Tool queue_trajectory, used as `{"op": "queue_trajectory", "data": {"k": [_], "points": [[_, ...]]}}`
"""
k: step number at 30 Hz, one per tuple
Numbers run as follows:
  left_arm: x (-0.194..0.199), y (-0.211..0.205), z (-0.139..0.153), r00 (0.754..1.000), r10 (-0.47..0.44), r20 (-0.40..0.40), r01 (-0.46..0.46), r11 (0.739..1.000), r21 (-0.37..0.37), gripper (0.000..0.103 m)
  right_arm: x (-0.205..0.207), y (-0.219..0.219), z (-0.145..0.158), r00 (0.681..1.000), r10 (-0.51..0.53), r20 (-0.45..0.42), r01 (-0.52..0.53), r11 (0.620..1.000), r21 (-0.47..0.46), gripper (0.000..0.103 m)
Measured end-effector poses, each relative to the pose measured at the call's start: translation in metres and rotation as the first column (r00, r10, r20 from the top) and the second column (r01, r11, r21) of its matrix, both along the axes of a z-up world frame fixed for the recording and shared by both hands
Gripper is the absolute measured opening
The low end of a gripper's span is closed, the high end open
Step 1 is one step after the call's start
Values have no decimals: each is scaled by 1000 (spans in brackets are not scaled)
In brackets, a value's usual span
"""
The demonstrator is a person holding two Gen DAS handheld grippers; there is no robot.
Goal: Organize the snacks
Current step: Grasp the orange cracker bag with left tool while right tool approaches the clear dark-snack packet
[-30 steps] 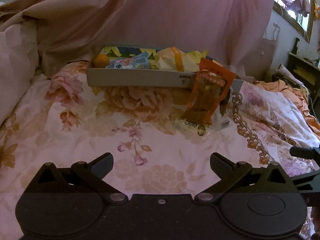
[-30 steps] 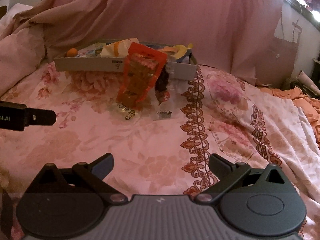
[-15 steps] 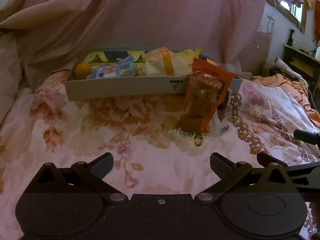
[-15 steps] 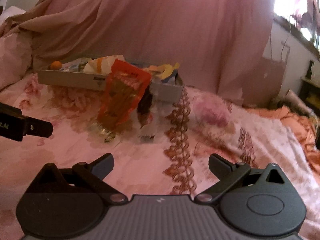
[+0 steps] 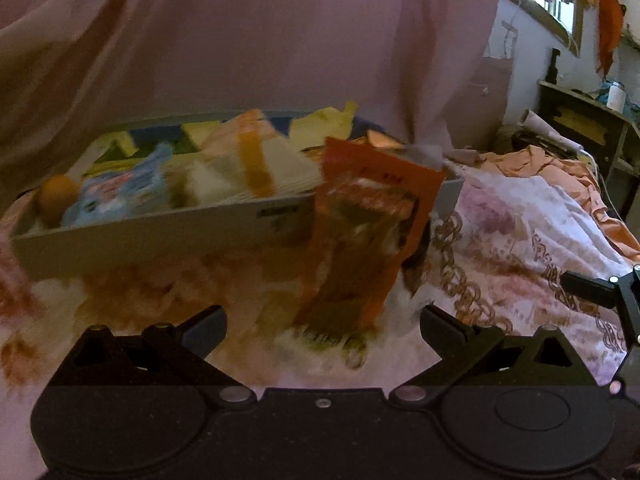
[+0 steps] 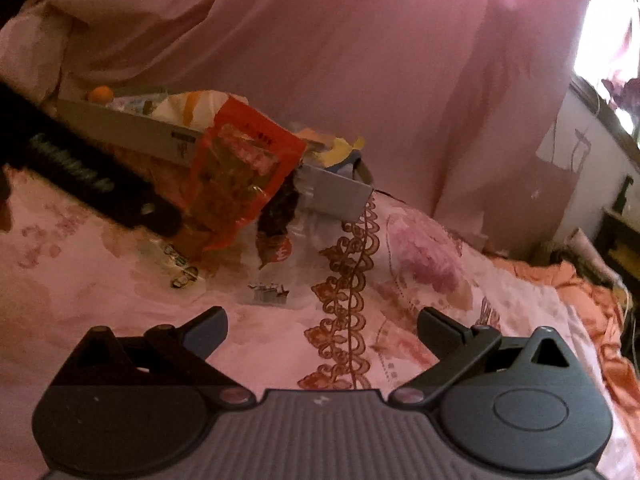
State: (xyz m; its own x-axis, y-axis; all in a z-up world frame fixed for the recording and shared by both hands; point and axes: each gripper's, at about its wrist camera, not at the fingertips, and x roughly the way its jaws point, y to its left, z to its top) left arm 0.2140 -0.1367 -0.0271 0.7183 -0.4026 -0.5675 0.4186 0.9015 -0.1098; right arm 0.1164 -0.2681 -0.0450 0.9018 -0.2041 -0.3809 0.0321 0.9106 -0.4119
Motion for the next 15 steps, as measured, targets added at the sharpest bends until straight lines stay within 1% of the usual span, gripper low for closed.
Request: {"op": "queue_trajectory", "data": {"k": [6,9,11,15], "points": [[18,-33,-10,1000,-11,13,11,998,56,102,13,-9,-5,1000,-16,8,16,1000,-12,103],[22,-43,-17,999,-31,24,28,995,96,102,15,-13,-6,1000,-21,12,21,1000,-11,103],[24,-44,-20,998,-50,30,47,993,108,101,17,-16,-6,1000,-24,12,24,1000,-5,103],[26,-42,-23,997,-70,39,65,990,125,95,20,-19,-10,1000,-19,4,19,1000,8,103]]}}
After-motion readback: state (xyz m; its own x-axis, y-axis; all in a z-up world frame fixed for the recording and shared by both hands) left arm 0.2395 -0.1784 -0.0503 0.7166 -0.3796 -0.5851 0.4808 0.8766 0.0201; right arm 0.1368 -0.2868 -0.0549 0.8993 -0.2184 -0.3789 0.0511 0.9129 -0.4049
